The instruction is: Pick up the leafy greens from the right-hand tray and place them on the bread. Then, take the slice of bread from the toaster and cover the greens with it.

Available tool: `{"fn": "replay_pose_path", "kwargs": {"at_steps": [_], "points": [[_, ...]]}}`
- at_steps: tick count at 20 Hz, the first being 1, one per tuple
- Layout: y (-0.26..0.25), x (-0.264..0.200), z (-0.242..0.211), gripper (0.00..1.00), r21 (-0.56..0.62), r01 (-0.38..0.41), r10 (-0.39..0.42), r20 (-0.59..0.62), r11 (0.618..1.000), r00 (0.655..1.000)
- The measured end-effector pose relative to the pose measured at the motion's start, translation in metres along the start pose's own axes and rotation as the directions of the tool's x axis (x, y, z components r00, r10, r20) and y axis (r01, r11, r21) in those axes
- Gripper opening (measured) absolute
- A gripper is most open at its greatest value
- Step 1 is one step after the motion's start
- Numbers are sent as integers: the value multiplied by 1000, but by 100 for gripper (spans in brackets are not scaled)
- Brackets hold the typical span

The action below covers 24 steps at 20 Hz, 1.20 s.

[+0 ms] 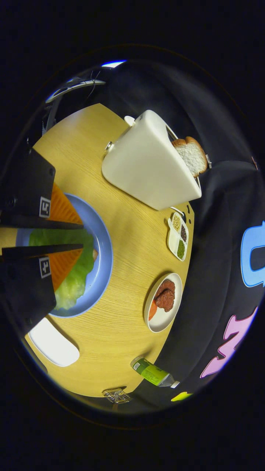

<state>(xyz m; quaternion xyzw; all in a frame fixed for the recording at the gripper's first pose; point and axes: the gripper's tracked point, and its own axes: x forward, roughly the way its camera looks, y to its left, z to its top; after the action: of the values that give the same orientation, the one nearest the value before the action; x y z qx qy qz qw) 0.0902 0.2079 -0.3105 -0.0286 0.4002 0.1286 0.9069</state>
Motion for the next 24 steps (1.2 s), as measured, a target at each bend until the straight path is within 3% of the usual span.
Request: {"fn": "replay_pose_path", "kwargs": {"at_steps": [4,8,14,15,19,24], "points": [[1,-20,7,79,9,-11,11,17,1000,1000],[4,-40,26,76,8,-20,19,69,1000,997],[51,-55,68,82,-13,-97,98,153,995,983],[60,-54,77,89,-27,-102,105,165,994,981],[102,-44,125,100,-64,-144,155,229,988,961],[154,-21,178,99,-122,-180,208,282,976,937]]}}
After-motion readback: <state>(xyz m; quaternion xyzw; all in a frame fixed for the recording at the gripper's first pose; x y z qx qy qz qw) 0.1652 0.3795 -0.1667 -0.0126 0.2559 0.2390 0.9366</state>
